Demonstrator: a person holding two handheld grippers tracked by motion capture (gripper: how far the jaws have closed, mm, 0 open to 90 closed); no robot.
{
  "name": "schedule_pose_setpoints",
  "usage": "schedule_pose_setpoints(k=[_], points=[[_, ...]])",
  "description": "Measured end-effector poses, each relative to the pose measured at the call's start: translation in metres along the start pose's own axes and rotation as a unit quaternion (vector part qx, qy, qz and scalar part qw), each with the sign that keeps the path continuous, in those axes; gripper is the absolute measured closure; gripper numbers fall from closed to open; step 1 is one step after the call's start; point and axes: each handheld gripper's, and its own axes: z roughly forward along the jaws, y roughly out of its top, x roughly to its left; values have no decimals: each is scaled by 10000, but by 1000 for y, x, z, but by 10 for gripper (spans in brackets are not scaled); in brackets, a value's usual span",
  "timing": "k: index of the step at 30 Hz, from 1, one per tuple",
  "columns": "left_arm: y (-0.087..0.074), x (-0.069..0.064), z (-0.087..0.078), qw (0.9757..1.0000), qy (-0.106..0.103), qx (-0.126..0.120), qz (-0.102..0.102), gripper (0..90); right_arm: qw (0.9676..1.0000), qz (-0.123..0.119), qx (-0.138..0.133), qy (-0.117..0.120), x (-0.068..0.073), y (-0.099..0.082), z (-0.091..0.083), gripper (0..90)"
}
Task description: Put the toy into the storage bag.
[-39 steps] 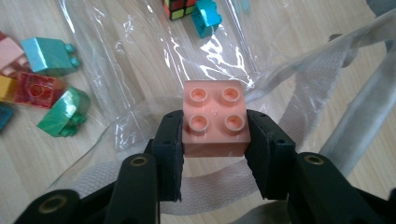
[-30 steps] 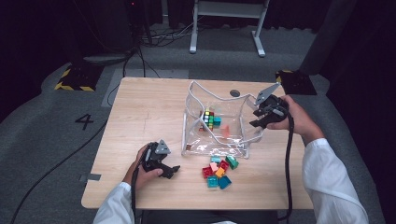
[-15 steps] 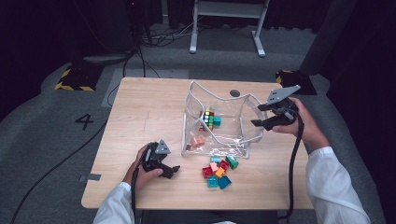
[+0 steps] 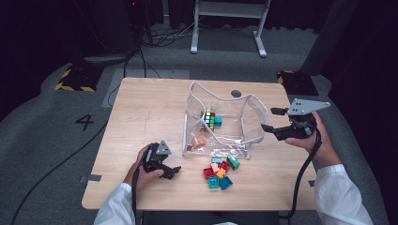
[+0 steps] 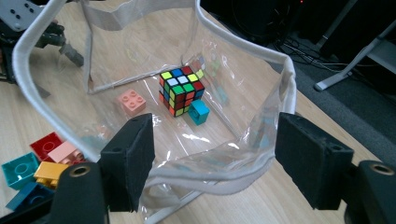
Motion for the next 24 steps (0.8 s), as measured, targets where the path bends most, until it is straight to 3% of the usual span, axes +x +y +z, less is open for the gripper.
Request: schedule_pose_setpoints(k=[3,13,24], points=[[0,0,0,10000,-4,5,-9,47,9998,116,-154,36,6,-8,-5,286],[0,0,0,10000,12,-2,10,47,9996,140,-235,98,26,-39,-8,299],[0,0,0,10000,0,12,-19,47,9993,255,-37,274,49,-84,10,332]])
